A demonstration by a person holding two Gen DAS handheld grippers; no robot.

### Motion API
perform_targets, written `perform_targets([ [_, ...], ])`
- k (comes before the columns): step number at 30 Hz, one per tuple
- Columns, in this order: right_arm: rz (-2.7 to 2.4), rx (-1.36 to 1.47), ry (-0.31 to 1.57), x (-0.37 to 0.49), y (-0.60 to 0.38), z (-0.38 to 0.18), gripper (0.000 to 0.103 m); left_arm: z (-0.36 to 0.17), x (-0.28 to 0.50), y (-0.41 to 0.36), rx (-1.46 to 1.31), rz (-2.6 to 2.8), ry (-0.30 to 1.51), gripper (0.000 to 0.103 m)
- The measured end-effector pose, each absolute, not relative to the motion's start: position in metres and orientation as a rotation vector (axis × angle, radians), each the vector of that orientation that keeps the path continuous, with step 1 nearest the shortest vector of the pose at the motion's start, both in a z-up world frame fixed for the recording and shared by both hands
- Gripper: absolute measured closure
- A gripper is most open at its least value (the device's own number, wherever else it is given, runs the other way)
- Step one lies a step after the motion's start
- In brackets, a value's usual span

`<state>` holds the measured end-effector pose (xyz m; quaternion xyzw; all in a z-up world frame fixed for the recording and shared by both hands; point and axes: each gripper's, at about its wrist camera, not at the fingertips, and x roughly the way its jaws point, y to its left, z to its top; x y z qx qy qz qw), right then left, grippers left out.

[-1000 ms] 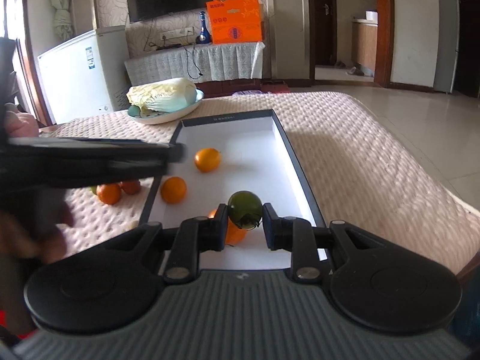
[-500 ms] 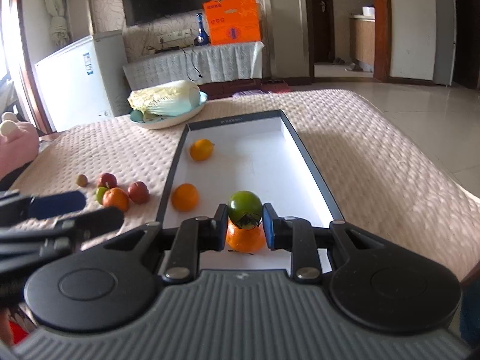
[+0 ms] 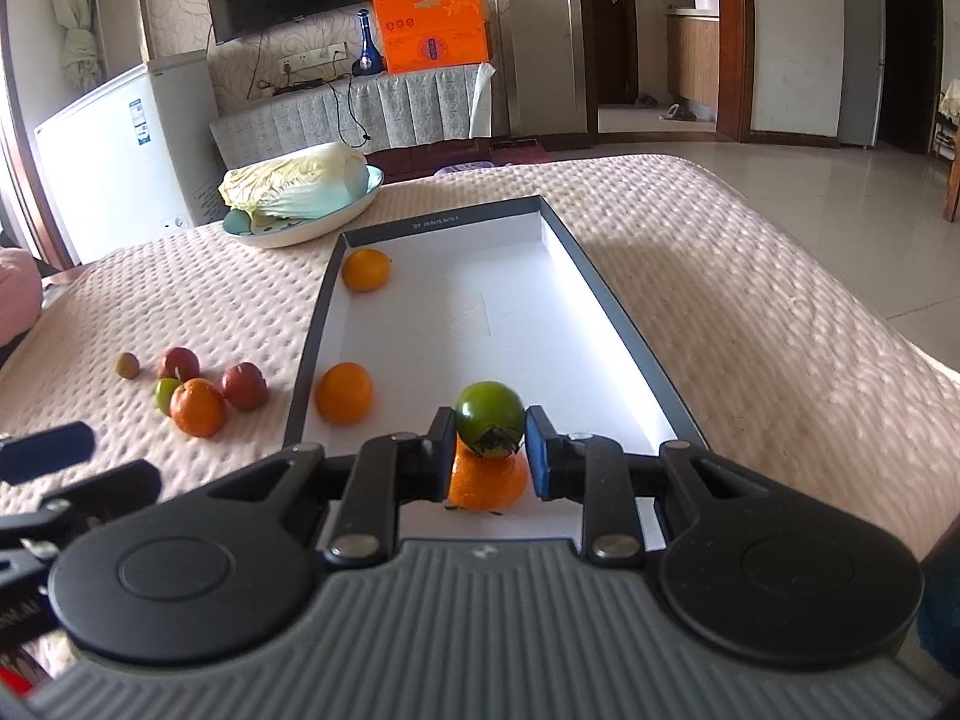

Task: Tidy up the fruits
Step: 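Drop the green tomato into the lid with the right gripper while the left gripper withdraws, then close the right gripper on the brown kiwi on the table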

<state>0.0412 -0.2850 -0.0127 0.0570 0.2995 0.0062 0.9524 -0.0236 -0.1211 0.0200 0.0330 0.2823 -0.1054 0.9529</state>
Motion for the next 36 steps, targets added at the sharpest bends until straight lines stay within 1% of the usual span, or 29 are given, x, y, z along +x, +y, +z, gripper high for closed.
perform_targets([
  [8, -0.034, 0.140, 0.589, 0.050, -0.285, -0.012, 0.075, 0.022, -0.021, -0.094, 0.035, -0.182, 0.579, 0.042],
  [21, -0.064, 0.128, 0.535, 0.048, -0.286, -0.007, 0.074, 0.023, -0.016, -0.074, 0.003, -0.121, 0.596, 0.042],
  [23, -0.059, 0.120, 0.522, 0.046, -0.286, -0.006, 0.067, 0.023, -0.016, -0.070, -0.005, -0.111, 0.596, 0.042],
  [24, -0.060, 0.119, 0.514, 0.045, -0.286, -0.005, 0.065, 0.023, -0.017, -0.068, -0.007, -0.107, 0.595, 0.042],
  [28, -0.062, 0.109, 0.497, 0.043, -0.287, -0.002, 0.064, 0.023, -0.016, -0.063, -0.007, -0.090, 0.594, 0.042],
  [34, 0.041, 0.130, 0.425, 0.008, -0.266, 0.016, 0.064, 0.025, -0.013, -0.052, -0.039, -0.057, 0.592, 0.042],
  [36, 0.091, 0.076, 0.383, -0.008, -0.243, 0.022, 0.065, 0.026, -0.012, -0.050, -0.051, -0.050, 0.592, 0.042],
])
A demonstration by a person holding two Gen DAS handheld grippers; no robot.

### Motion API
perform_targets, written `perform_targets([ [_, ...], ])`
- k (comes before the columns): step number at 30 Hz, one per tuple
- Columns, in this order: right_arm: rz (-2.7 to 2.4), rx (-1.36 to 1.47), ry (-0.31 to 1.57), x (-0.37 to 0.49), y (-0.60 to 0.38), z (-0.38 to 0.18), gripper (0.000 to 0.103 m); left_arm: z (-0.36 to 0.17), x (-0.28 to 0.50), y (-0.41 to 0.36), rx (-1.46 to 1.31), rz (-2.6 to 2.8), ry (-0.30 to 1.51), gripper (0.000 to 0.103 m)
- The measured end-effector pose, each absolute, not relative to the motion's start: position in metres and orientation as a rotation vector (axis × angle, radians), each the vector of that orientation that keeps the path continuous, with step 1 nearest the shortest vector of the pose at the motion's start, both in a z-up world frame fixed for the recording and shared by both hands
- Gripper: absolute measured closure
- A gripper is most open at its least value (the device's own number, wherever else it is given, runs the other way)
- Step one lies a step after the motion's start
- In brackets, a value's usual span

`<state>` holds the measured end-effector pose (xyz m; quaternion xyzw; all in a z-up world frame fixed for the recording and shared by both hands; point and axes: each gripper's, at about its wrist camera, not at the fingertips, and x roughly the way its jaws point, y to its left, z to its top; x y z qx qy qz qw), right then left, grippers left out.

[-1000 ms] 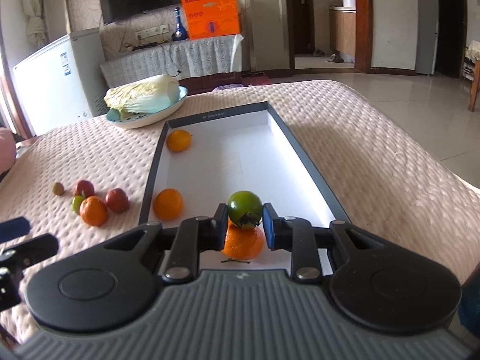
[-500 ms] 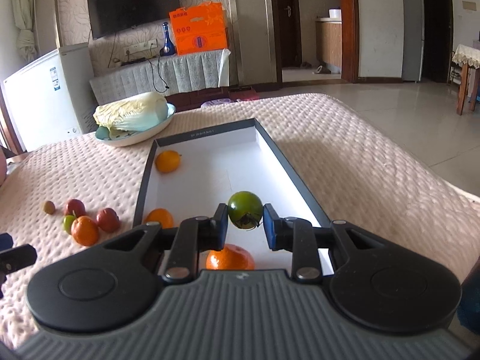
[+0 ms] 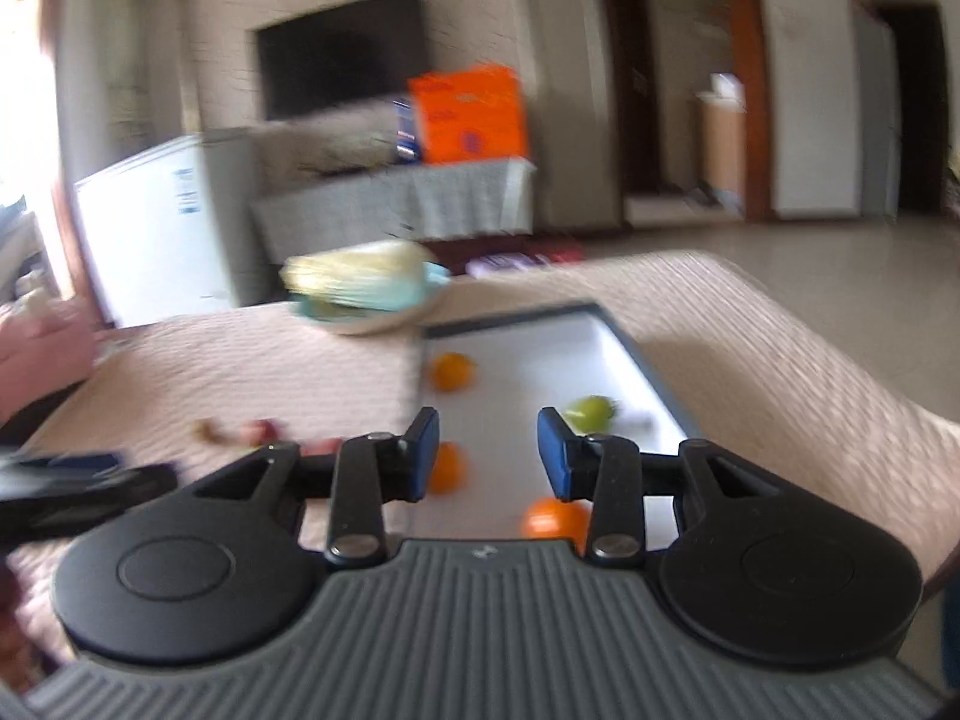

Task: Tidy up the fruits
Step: 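Close the right gripper on the brown kiwi on the table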

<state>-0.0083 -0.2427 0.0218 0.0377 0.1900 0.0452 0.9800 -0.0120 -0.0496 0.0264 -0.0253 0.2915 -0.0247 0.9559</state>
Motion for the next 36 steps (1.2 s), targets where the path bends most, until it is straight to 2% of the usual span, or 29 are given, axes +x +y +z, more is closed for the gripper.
perform_targets([
  [9, 0.116, -0.100, 0.403, -0.028, -0.165, -0.008, 0.068, 0.028, -0.011, -0.046, -0.068, -0.051, 0.593, 0.042],
  [27, -0.141, -0.108, 0.572, 0.027, -0.132, -0.051, 0.069, 0.024, -0.014, -0.004, -0.093, -0.028, 0.603, 0.042],
  [31, -0.148, -0.157, 0.574, 0.031, -0.130, -0.052, 0.078, 0.023, -0.012, 0.001, -0.100, -0.025, 0.608, 0.042],
  [36, -0.087, -0.153, 0.581, 0.023, -0.134, -0.048, 0.078, 0.022, -0.009, 0.000, -0.102, -0.024, 0.613, 0.042],
])
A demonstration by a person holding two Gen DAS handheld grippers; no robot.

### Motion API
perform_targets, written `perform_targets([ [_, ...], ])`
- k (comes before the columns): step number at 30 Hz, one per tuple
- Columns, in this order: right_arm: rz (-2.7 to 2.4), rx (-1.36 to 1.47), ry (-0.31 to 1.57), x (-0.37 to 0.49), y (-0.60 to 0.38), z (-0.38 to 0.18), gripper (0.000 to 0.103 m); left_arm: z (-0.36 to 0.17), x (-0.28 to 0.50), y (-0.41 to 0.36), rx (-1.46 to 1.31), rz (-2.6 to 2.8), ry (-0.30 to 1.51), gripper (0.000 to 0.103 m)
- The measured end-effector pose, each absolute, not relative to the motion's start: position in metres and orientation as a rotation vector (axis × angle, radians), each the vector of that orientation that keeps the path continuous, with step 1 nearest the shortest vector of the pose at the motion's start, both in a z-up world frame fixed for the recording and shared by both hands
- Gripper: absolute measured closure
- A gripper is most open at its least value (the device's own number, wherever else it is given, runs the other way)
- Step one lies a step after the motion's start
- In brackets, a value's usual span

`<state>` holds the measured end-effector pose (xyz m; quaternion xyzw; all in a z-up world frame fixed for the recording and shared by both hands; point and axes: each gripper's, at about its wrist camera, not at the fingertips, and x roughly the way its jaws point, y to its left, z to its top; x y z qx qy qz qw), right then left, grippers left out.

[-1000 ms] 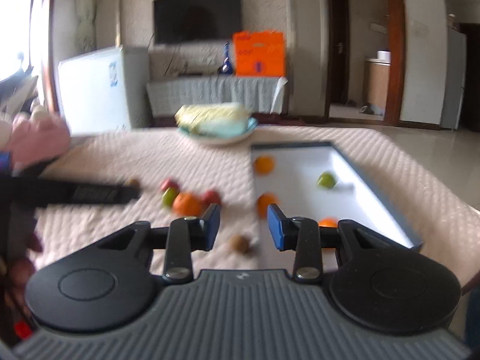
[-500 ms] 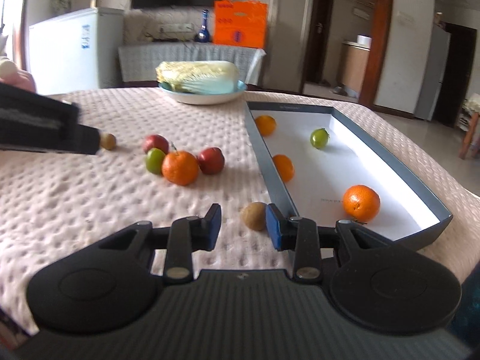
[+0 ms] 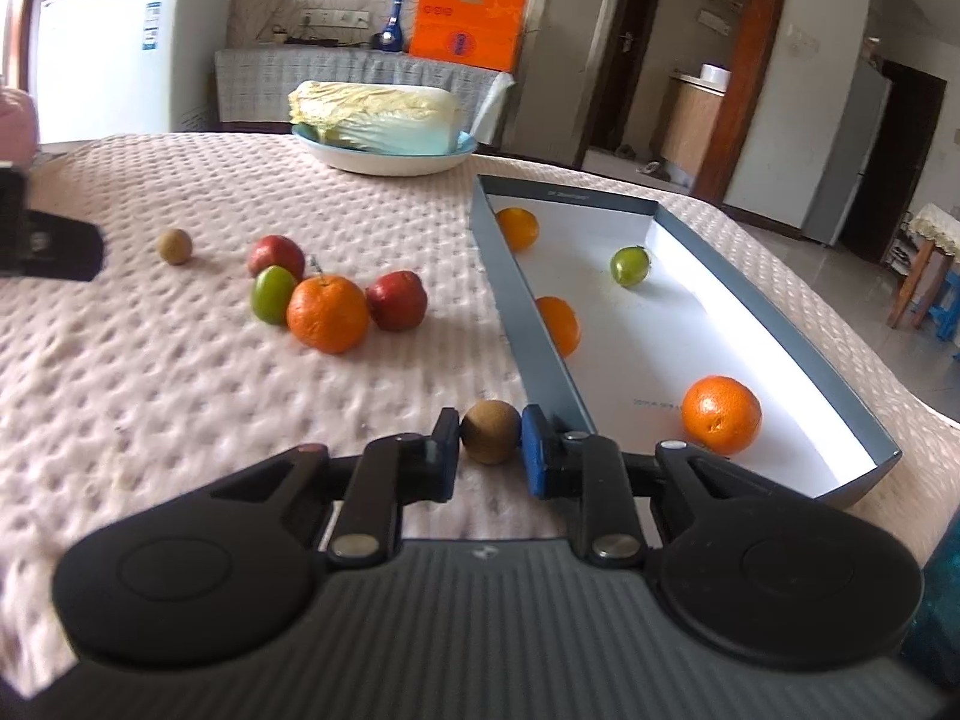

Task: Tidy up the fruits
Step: 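Close the right gripper on the brown kiwi on the table, then close the left gripper on the stemmed tangerine while the right gripper holds the kiwi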

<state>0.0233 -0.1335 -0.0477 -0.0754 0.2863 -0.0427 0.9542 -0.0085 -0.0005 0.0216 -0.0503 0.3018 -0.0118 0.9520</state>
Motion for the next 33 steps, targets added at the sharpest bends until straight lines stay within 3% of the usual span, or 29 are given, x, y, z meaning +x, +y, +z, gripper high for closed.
perform_targets([
  [11, 0.186, -0.138, 0.567, -0.013, -0.147, -0.020, 0.078, 0.013, -0.002, -0.035, -0.035, -0.117, 0.609, 0.042],
  [29, 0.187, -0.013, 0.500, -0.021, -0.205, 0.012, 0.078, -0.014, 0.039, -0.089, 0.050, -0.204, 0.631, 0.044],
  [33, 0.188, -0.004, 0.505, -0.020, -0.208, 0.012, 0.078, -0.019, 0.047, -0.092, 0.048, -0.222, 0.641, 0.051],
])
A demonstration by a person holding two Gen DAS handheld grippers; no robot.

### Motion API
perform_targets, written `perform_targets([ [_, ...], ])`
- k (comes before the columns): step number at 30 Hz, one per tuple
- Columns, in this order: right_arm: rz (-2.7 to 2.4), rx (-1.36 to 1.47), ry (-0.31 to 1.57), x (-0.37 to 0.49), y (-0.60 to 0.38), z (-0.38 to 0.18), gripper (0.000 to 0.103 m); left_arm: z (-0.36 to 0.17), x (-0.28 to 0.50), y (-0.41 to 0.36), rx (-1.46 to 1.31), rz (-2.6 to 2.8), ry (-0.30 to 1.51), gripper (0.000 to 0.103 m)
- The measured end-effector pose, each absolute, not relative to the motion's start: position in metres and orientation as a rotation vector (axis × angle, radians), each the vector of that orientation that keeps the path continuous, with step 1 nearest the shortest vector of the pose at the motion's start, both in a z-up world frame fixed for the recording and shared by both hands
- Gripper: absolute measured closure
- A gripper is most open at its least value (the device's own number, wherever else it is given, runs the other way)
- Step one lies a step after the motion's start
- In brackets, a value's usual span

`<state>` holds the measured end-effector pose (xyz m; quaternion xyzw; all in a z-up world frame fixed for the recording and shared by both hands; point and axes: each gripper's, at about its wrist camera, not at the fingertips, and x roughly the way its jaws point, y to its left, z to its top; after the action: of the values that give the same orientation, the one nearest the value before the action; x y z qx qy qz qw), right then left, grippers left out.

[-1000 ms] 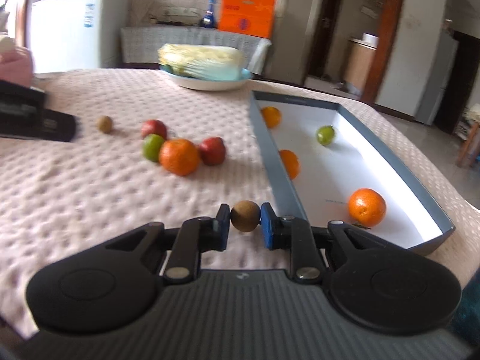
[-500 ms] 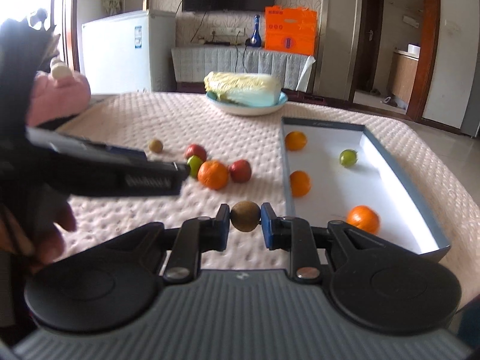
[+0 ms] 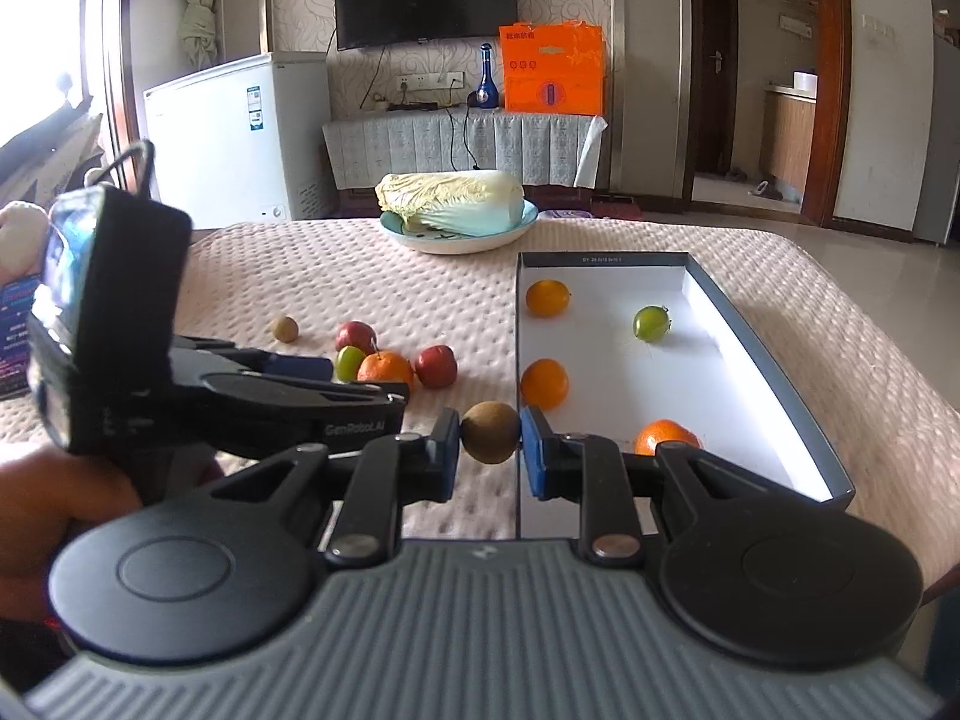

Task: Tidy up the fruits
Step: 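Close the left gripper on the stemmed tangerine while the right gripper holds the kiwi, then carry the tangerine and the kiwi over the box lid with both grippers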

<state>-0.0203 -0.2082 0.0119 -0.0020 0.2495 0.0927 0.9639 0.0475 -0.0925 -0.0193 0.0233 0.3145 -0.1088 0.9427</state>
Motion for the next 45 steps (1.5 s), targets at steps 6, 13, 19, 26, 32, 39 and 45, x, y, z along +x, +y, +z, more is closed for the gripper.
perform_targets([
  [6, 0.195, 0.009, 0.505, -0.019, -0.210, 0.012, 0.078, -0.030, 0.062, -0.098, 0.051, -0.206, 0.656, 0.055],
  [13, 0.208, 0.022, 0.518, -0.014, -0.212, 0.011, 0.078, -0.032, 0.073, -0.093, 0.013, -0.169, 0.648, 0.055],
  [19, 0.216, 0.025, 0.521, -0.014, -0.212, 0.010, 0.078, -0.035, 0.077, -0.094, 0.022, -0.156, 0.642, 0.055],
  [26, 0.213, 0.027, 0.525, -0.012, -0.212, 0.009, 0.078, -0.035, 0.076, -0.091, 0.011, -0.157, 0.641, 0.064],
  [32, 0.209, 0.031, 0.527, -0.011, -0.211, 0.009, 0.078, -0.027, 0.067, -0.088, 0.021, -0.186, 0.659, 0.065],
  [39, 0.245, 0.054, 0.508, -0.013, -0.205, 0.010, 0.078, -0.008, 0.050, -0.080, 0.035, -0.169, 0.622, 0.065],
  [45, 0.282, 0.046, 0.494, -0.016, -0.196, 0.012, 0.078, 0.001, 0.043, -0.072, 0.033, -0.144, 0.610, 0.065],
])
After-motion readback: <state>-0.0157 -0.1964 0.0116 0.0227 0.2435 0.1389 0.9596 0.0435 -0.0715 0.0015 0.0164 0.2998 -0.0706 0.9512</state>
